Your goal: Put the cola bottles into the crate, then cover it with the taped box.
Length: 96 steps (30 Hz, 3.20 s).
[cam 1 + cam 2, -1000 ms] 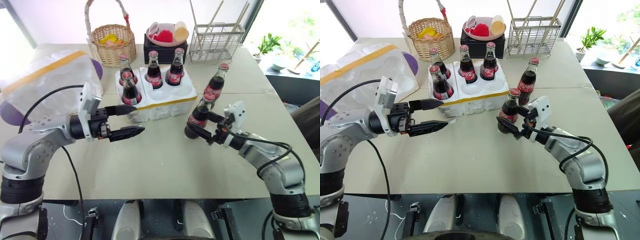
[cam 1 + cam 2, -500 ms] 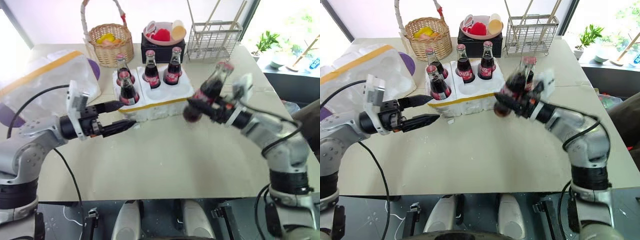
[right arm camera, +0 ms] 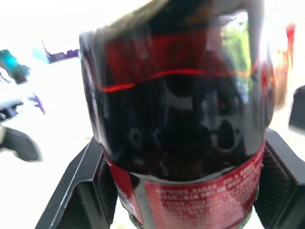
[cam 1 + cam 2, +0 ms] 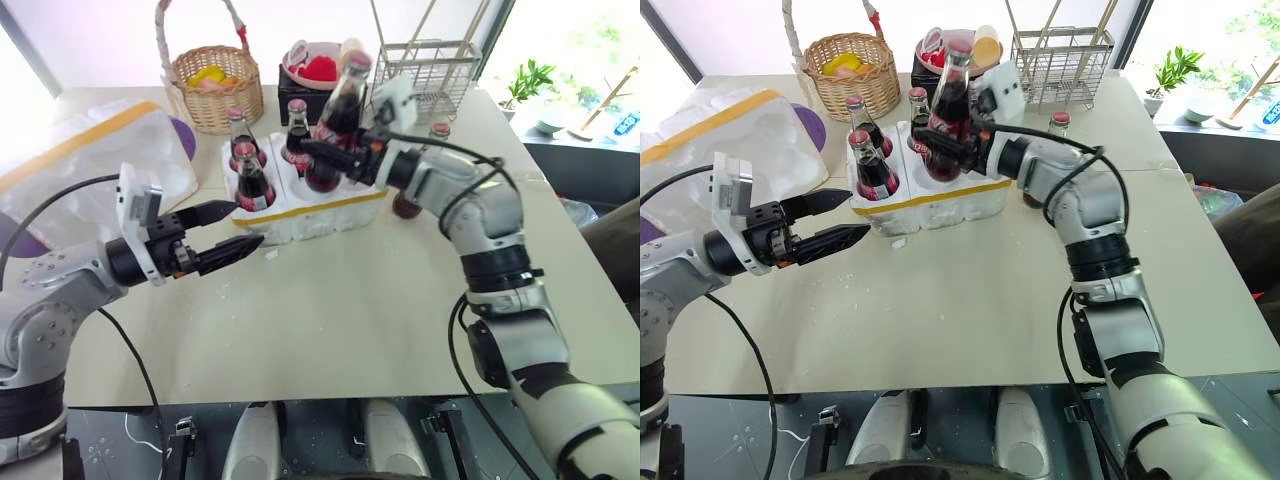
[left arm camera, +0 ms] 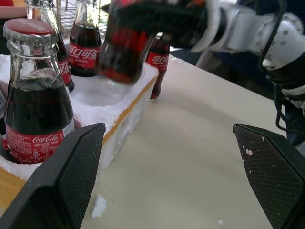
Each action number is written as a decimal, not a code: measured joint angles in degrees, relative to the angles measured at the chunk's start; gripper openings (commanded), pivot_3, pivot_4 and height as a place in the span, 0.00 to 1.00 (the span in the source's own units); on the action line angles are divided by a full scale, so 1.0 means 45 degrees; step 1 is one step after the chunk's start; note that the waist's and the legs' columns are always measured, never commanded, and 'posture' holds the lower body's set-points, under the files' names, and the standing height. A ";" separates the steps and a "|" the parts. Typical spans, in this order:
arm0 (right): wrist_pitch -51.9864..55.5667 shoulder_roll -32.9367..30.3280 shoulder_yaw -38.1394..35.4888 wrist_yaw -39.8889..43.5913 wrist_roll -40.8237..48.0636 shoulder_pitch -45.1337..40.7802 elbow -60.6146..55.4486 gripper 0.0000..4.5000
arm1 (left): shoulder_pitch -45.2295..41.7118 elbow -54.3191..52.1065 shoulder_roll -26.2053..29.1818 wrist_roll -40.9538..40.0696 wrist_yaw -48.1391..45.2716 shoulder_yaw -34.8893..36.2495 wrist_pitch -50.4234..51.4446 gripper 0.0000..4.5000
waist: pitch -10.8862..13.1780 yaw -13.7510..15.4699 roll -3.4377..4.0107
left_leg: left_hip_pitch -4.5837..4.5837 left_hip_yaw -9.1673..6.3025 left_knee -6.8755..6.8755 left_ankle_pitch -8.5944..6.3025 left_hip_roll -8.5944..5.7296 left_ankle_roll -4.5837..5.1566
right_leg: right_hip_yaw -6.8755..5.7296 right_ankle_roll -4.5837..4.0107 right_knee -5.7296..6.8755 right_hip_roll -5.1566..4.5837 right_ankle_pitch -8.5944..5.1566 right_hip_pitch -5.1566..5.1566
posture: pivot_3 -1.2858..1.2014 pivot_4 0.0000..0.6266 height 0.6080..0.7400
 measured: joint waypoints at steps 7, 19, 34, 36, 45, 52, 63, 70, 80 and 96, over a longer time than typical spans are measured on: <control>-0.1069 0.1094 0.0090 0.0387 -0.1112 -0.0372 0.1687 0.64 | 0.0253 -0.0342 0.0006 -0.0182 0.0374 0.0006 -0.0070 1.00 | -0.0003 -0.0046 -0.0003 | 0.0016 0.0000 -0.0006 0.0000 0.0008 0.0000 | 0.0002 -0.0001 0.0017 0.0010 0.0000 -0.0004 | 0.52 0.24 1.00; -0.2459 0.1925 0.0171 0.0383 -0.2999 -0.1305 0.5061 0.98 | -0.0093 -0.0316 -0.0029 -0.0184 0.0487 -0.0112 -0.0309 1.00 | -0.0005 -0.0074 -0.0003 | 0.0032 0.0001 -0.0007 0.0004 0.0007 -0.0007 | 0.0003 -0.0006 0.0016 0.0010 0.0002 0.0010 | 0.52 0.24 1.00; 0.4877 -0.1869 -0.3811 -0.1625 0.0283 0.6684 -0.9307 0.98 | -0.0895 0.0132 -0.0178 -0.0156 0.0325 -0.0998 -0.0330 1.00 | -0.0008 0.0208 -0.0005 | 0.0044 0.0006 -0.0004 0.0003 0.0006 -0.0010 | 0.0017 -0.0067 0.0003 0.0012 -0.0022 0.0014 | 0.52 0.24 1.00; 0.5156 -0.1908 -0.4411 -0.2263 0.0265 0.7491 -0.9508 0.98 | -0.1117 0.0311 -0.0295 -0.0116 0.0249 -0.1207 -0.0348 1.00 | -0.0008 0.0201 -0.0005 | 0.0047 0.0009 0.0003 0.0004 0.0006 -0.0011 | 0.0023 -0.0071 0.0002 0.0012 -0.0020 0.0019 | 0.52 0.24 1.00; 0.2006 -0.1941 -0.4614 -0.2645 -0.0827 0.7472 -0.6734 0.98 | -0.1867 0.0933 -0.0547 0.0371 -0.0163 -0.1882 -0.0584 1.00 | -0.0007 0.0185 -0.0005 | 0.0044 0.0014 0.0002 0.0005 0.0003 -0.0008 | 0.0036 -0.0063 0.0002 0.0018 -0.0017 0.0016 | 0.52 0.24 1.00; 0.0046 -0.1906 -0.3764 -0.2164 -0.1582 0.6121 -0.3480 0.98 | -0.2016 0.1058 -0.0552 0.0557 -0.0194 -0.2013 -0.0622 1.00 | -0.0007 0.0178 -0.0006 | 0.0043 0.0015 -0.0002 0.0005 0.0003 -0.0008 | 0.0039 -0.0030 0.0000 0.0019 0.0001 0.0015 | 0.52 0.24 1.00; -0.2654 -0.1001 -0.3394 -0.1685 -0.2322 0.2375 0.3036 0.86 | -0.1662 0.1024 -0.0527 0.0700 -0.0161 -0.1938 -0.0764 1.00 | -0.0005 -0.0041 -0.0005 | 0.0038 0.0018 -0.0010 0.0006 0.0003 -0.0007 | 0.0043 -0.0012 0.0000 0.0019 0.0006 0.0013 | 0.52 0.24 1.00; -0.3044 -0.1027 -0.3289 -0.1503 -0.2646 0.2461 0.3021 0.62 | -0.1569 0.0882 -0.0525 0.0663 -0.0113 -0.1698 -0.0832 1.00 | -0.0001 -0.0037 0.0001 | 0.0031 0.0019 -0.0016 0.0006 0.0003 -0.0007 | 0.0043 -0.0011 0.0002 0.0019 0.0007 0.0002 | 0.52 0.24 1.00; -0.0713 -0.0960 -0.3712 -0.1255 -0.0257 0.1913 -0.2587 0.62 | -0.1180 0.0497 -0.0522 0.0479 0.0051 -0.1436 -0.0814 1.00 | 0.0028 -0.0093 0.0048 | 0.0007 0.0031 -0.0026 0.0006 0.0007 -0.0007 | 0.0058 0.0007 0.0023 0.0028 0.0018 -0.0055 | 0.52 0.24 1.00; -0.2073 0.0071 -0.0496 -0.1615 -0.2998 0.2462 -0.0816 0.62 | -0.1116 0.0396 -0.0522 0.0412 0.0226 -0.1423 -0.0841 1.00 | 0.0022 -0.0019 0.0040 | 0.0001 0.0037 -0.0017 0.0006 0.0003 -0.0007 | 0.0061 0.0006 0.0018 0.0019 0.0018 -0.0047 | 0.52 0.24 1.00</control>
